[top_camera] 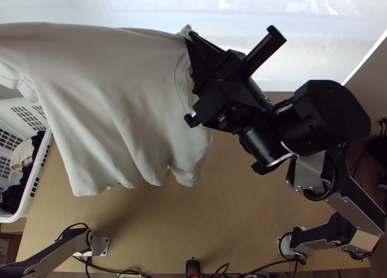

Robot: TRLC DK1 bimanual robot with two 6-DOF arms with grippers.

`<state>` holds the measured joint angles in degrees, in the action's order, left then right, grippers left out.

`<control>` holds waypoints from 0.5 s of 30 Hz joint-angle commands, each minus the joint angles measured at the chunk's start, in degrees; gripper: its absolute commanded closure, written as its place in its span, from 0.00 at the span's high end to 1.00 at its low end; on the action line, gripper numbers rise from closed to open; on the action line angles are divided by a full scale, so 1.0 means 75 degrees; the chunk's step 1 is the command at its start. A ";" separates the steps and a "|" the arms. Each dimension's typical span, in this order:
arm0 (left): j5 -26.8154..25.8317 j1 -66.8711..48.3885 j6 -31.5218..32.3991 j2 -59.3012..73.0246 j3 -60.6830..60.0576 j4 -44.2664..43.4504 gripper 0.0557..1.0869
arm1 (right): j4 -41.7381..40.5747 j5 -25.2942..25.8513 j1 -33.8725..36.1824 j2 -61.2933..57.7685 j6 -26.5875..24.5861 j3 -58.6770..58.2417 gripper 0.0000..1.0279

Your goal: Fold the t-shirt

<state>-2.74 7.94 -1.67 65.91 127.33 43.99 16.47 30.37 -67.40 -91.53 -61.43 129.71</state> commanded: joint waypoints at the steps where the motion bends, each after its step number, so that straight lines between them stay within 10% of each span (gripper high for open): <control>1: 0.0120 0.0593 0.0188 -0.0421 -0.0254 -0.0134 0.03 | -0.0297 0.0029 -0.0330 -0.0324 -0.0130 -0.0080 0.03; 15: 0.0038 0.0605 0.0071 -0.0561 -0.1485 -0.0568 0.03 | -0.0544 0.0099 -0.0190 -0.0652 0.0280 -0.0092 0.03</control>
<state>-1.72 13.10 -1.10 60.36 121.49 42.46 12.91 30.61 -70.65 -96.49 -61.63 130.02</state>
